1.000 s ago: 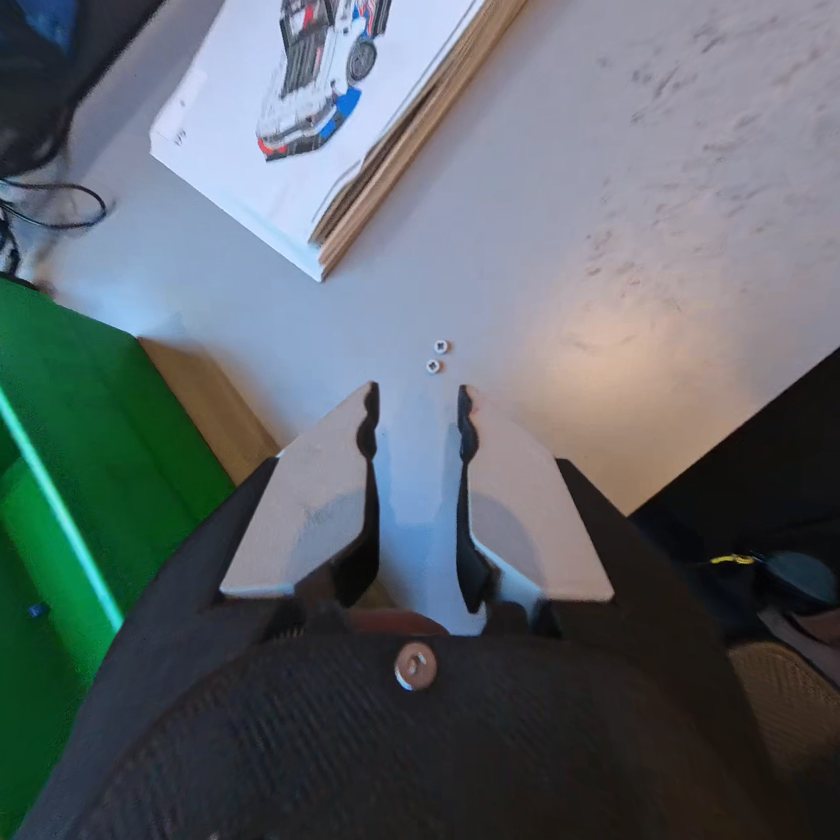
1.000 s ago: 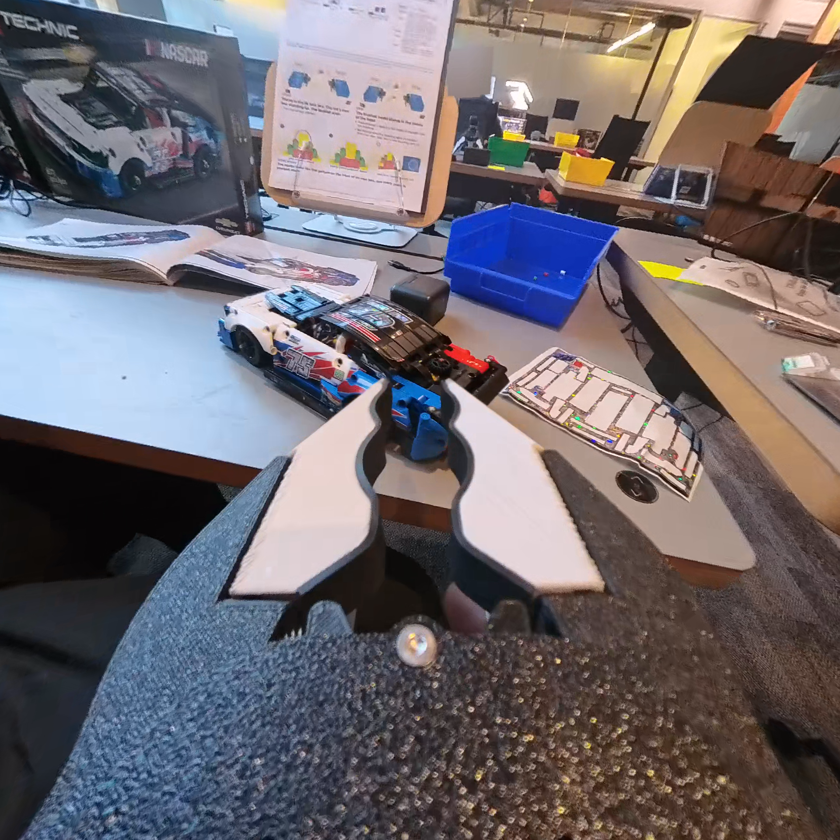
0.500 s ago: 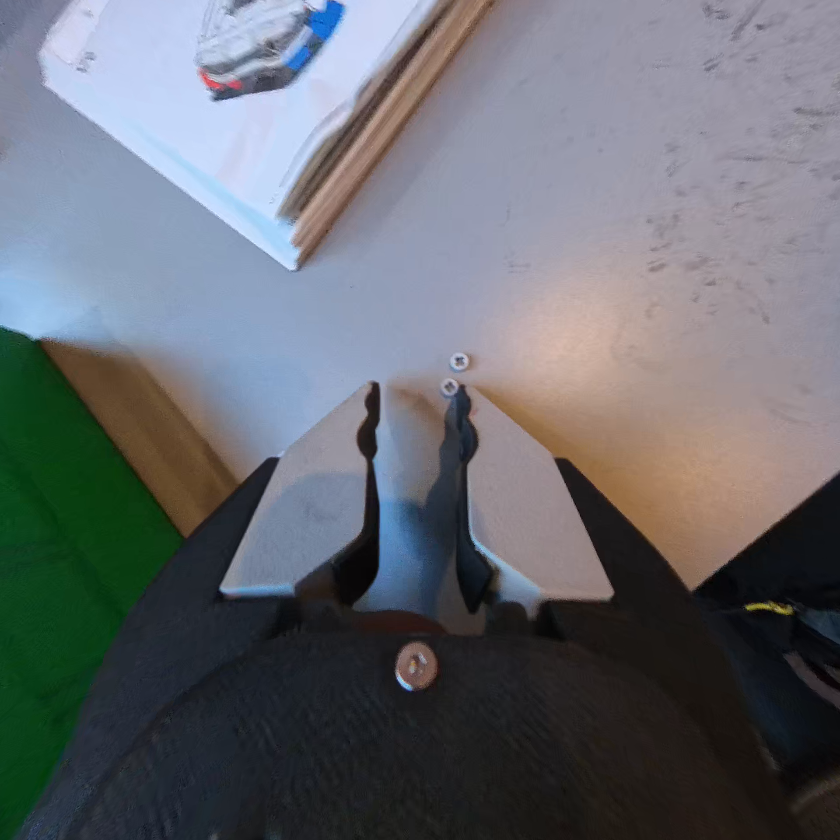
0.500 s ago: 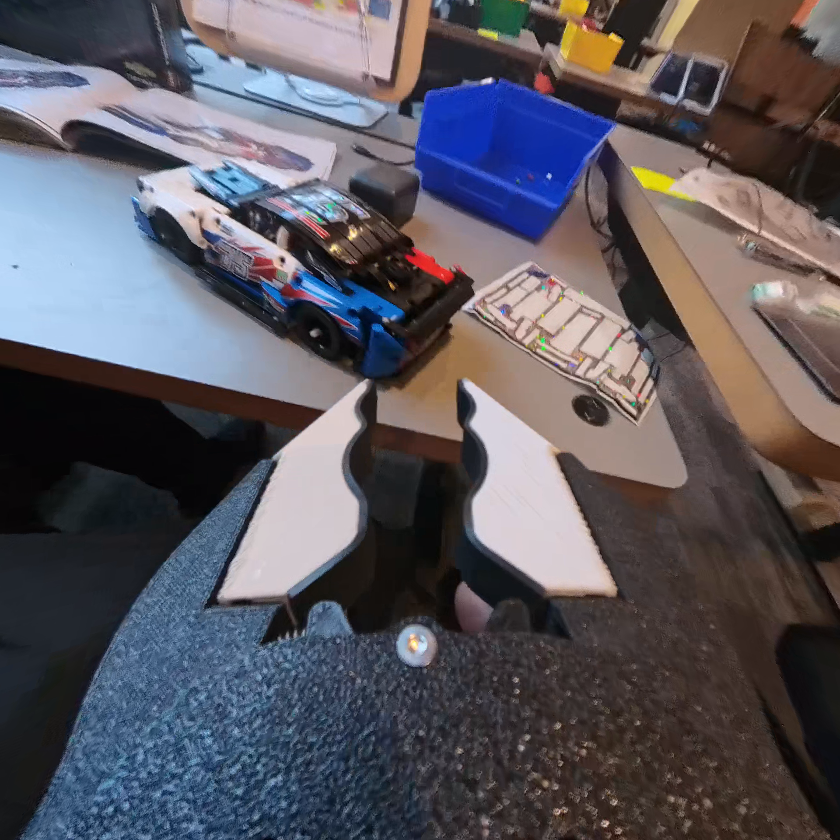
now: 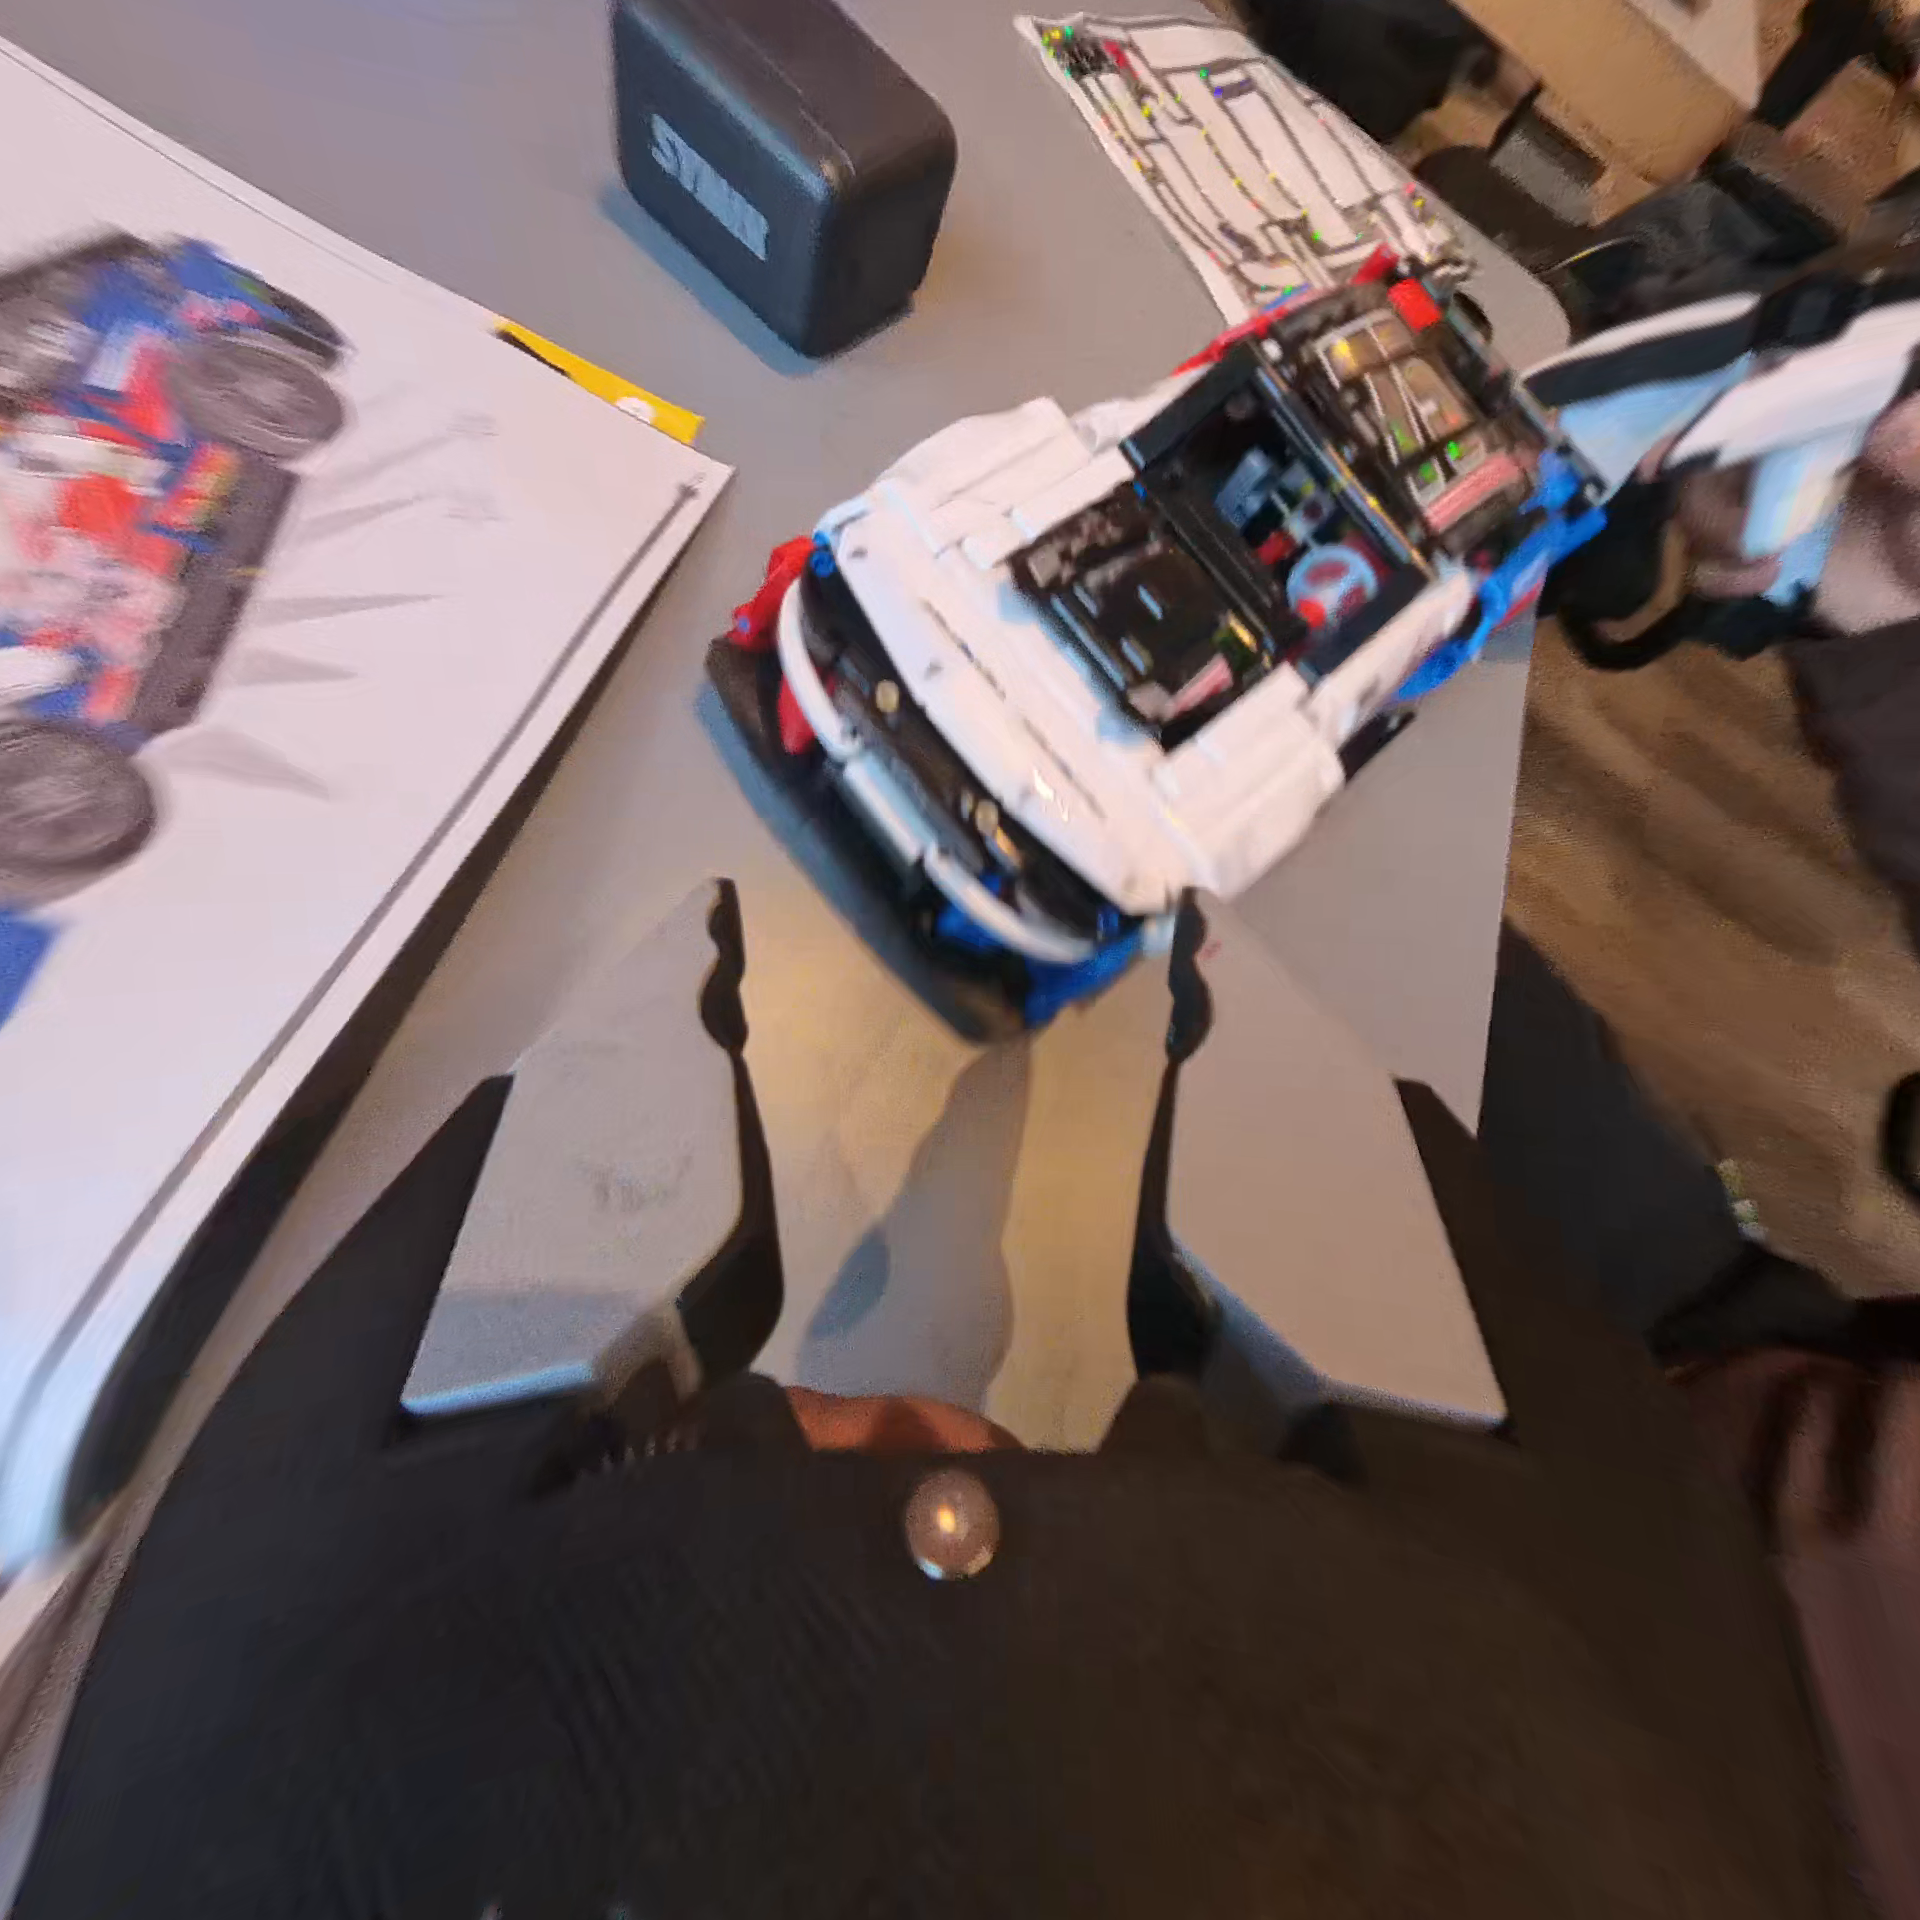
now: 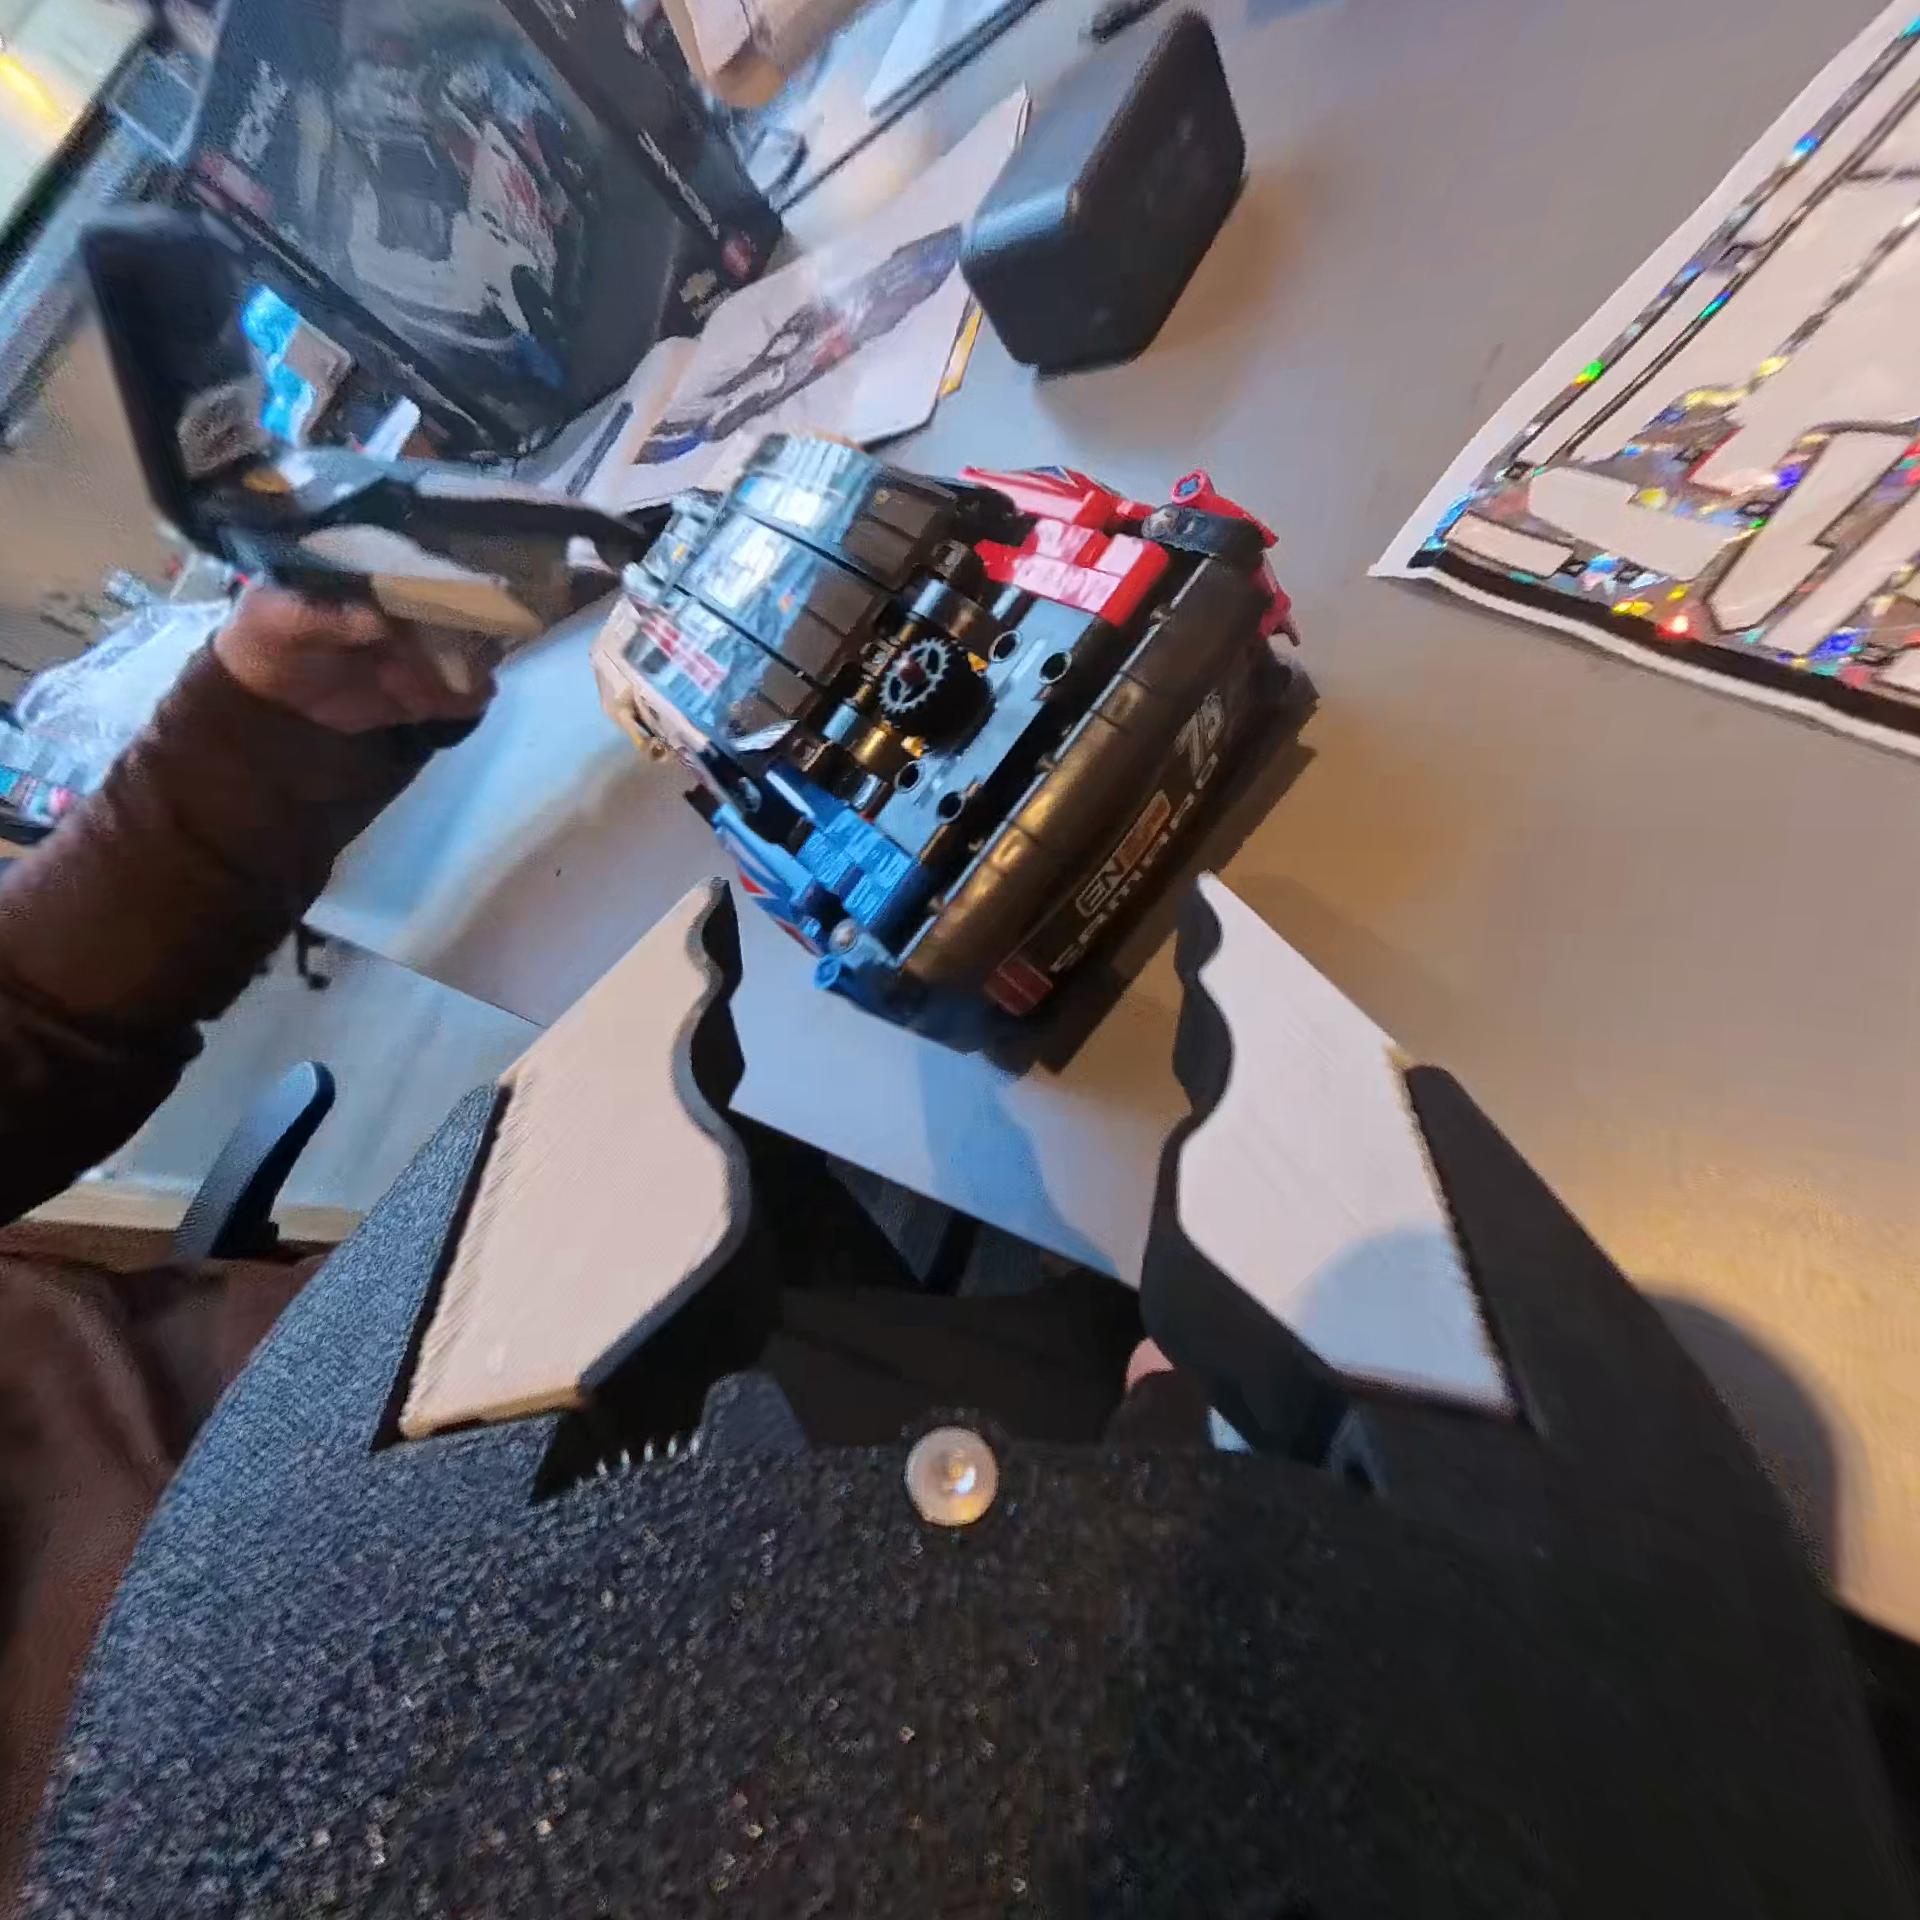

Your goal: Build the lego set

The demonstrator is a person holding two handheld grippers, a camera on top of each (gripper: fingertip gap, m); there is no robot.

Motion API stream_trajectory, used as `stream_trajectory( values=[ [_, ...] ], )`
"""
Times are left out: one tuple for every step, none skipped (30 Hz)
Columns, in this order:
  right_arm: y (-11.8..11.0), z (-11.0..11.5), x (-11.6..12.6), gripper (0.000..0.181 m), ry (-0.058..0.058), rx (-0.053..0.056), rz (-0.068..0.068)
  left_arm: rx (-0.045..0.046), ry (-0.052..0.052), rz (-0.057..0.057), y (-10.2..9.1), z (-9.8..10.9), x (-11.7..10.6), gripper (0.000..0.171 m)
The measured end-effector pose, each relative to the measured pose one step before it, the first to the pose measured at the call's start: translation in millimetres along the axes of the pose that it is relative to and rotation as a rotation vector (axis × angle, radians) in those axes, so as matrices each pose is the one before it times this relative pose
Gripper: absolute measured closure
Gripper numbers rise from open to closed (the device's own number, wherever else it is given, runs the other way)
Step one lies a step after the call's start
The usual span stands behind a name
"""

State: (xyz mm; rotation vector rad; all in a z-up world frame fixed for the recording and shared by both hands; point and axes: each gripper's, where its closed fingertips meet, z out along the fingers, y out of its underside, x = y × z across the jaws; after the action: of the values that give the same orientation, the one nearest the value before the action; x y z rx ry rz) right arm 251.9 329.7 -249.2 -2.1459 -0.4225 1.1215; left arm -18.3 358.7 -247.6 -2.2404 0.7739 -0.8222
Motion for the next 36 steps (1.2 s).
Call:
stream_trajectory(
  values=[
    [0.84,5.50,4.09,0.101,0.0027,-0.0271,0.0039,-0.01520,0.0263,-0.0309,-4.61,14.58,-0.15,0.089],
    [0.25,4.33,4.51,0.100,0.0101,-0.0208,0.0011,-0.01713,0.0128,-0.0218,-3.38,10.67,-0.68,0.085],
    [0.12,3.37,1.84,0.101,-0.0043,-0.0177,0.0010,-0.01481,0.0116,-0.0221,-2.26,7.71,0.40,0.081],
    [-0.10,2.90,0.15,0.105,-0.0148,-0.0154,0.0005,-0.02330,0.0183,-0.0317,0.40,6.16,1.84,0.079],
    [-0.21,2.51,-0.74,0.113,-0.0183,-0.0124,-0.0067,-0.02636,0.0200,-0.0302,2.70,5.40,2.12,0.074],
    [0.34,2.14,0.98,0.115,-0.0051,-0.0143,-0.0136,-0.01669,0.0034,-0.0125,2.46,3.76,0.04,0.072],
    [-0.28,0.62,0.69,0.114,-0.0076,-0.0103,-0.0132,0.01309,-0.0082,-0.0065,-1.80,0.62,-0.83,0.073],
    [-0.07,-0.25,0.59,0.114,-0.0109,-0.0118,-0.0051,-0.00351,-0.0023,-0.0187,0.42,-0.30,0.06,0.075],
    [-0.27,-0.45,0.68,0.114,-0.0090,-0.0084,-0.0044,0.00380,-0.0036,-0.0218,0.49,-0.58,0.70,0.077],
    [-0.30,-0.26,0.54,0.115,-0.0068,-0.0079,-0.0076,0.00944,-0.0098,-0.0139,1.10,-0.68,1.33,0.079],
    [-0.65,-0.38,0.81,0.114,-0.0041,-0.0050,-0.0103,-0.00054,-0.0091,-0.0058,3.21,-0.74,2.79,0.078],
    [-0.76,-0.54,1.43,0.114,-0.0024,-0.0055,-0.0066,-0.00874,-0.0057,-0.0057,5.10,-1.42,4.51,0.079],
    [-1.17,-0.67,1.96,0.113,0.0021,-0.0050,-0.0100,-0.00691,-0.0010,-0.0082,5.59,-1.29,6.63,0.078],
    [-0.89,-0.53,1.77,0.112,0.0003,-0.0084,-0.0116,0.00198,0.0015,-0.0090,5.53,-1.43,8.11,0.074],
    [-0.80,-0.18,1.16,0.111,-0.0028,-0.0112,-0.0080,0.01116,-0.0016,-0.0083,5.43,-1.07,7.80,0.068],
    [-0.51,1.02,0.16,0.110,-0.0038,-0.0144,-0.0078,0.01556,-0.0173,0.0006,5.05,-1.54,4.50,0.066],
    [-0.58,2.36,-1.13,0.110,-0.0021,-0.0148,-0.0113,0.01602,-0.0211,0.0067,5.07,-2.47,2.36,0.064],
    [-0.54,3.89,-2.40,0.108,-0.0001,-0.0163,-0.0133,0.01251,-0.0131,0.0012,5.31,-3.81,1.50,0.063],
    [-0.90,5.16,-3.52,0.107,0.0004,-0.0165,-0.0138,0.01144,-0.0084,-0.0065,5.33,-4.93,0.09,0.060],
    [-1.52,5.97,-4.51,0.106,-0.0015,-0.0177,-0.0157,0.00767,-0.0099,-0.0055,5.89,-5.79,-2.30,0.059],
    [-1.98,7.04,-5.42,0.106,-0.0034,-0.0175,-0.0147,0.00295,-0.0133,-0.0057,6.58,-6.43,-4.55,0.060],
    [-2.24,7.86,-5.96,0.106,-0.0034,-0.0160,-0.0119,0.01229,-0.0085,-0.0109,5.57,-7.16,-5.18,0.060],
    [-1.99,8.62,-6.82,0.106,-0.0048,-0.0153,-0.0120,0.02075,-0.0127,-0.0141,3.85,-8.49,-6.82,0.061],
    [-2.01,9.36,-7.82,0.106,-0.0062,-0.0121,-0.0134,0.01532,-0.0101,-0.0205,3.74,-8.97,-7.22,0.062],
    [-1.89,9.84,-8.32,0.105,-0.0057,-0.0099,-0.0153,0.01645,-0.0094,-0.0187,2.95,-9.43,-7.32,0.062],
    [-1.78,9.96,-8.20,0.103,-0.0030,-0.0078,-0.0154,0.00977,-0.0100,-0.0152,3.53,-9.22,-8.03,0.063],
    [-2.54,9.32,-7.48,0.103,0.0004,-0.0029,-0.0103,0.01229,-0.0110,-0.0119,3.13,-8.70,-8.56,0.065],
    [-2.72,9.03,-7.02,0.103,-0.0015,-0.0017,-0.0014,0.01095,-0.0102,-0.0116,2.92,-8.42,-8.40,0.068],
    [-2.89,8.70,-6.77,0.103,-0.0013,0.0015,-0.0034,0.00879,-0.0097,-0.0082,2.38,-8.07,-8.08,0.069],
    [-2.70,8.33,-6.56,0.103,-0.0026,0.0038,-0.0069,0.00447,-0.0114,-0.0068,2.13,-7.41,-7.99,0.071],
    [-2.15,7.77,-6.05,0.103,-0.0052,0.0038,-0.0056,0.00414,-0.0078,-0.0050,1.71,-6.63,-7.02,0.071],
    [-1.99,6.63,-5.14,0.102,-0.0063,0.0039,-0.0012,0.00419,-0.0052,-0.0049,1.24,-5.62,-5.95,0.071],
    [-1.81,5.12,-3.35,0.102,-0.0003,0.0034,-0.0030,0.00299,-0.0019,-0.0060,1.17,-4.47,-4.49,0.072],
    [-1.47,3.42,-1.88,0.102,0.0040,0.0016,-0.0059,0.00556,0.0024,-0.0050,0.72,-2.92,-2.24,0.073],
    [-0.68,1.53,-1.10,0.102,0.0016,0.0003,-0.0022,0.00529,0.0021,0.0000,0.59,-1.36,-0.34,0.072],
    [0.08,-0.42,-0.54,0.102,-0.0019,0.0006,-0.0009,0.00402,-0.0003,0.0059,0.73,0.33,0.97,0.072]
  ],
)
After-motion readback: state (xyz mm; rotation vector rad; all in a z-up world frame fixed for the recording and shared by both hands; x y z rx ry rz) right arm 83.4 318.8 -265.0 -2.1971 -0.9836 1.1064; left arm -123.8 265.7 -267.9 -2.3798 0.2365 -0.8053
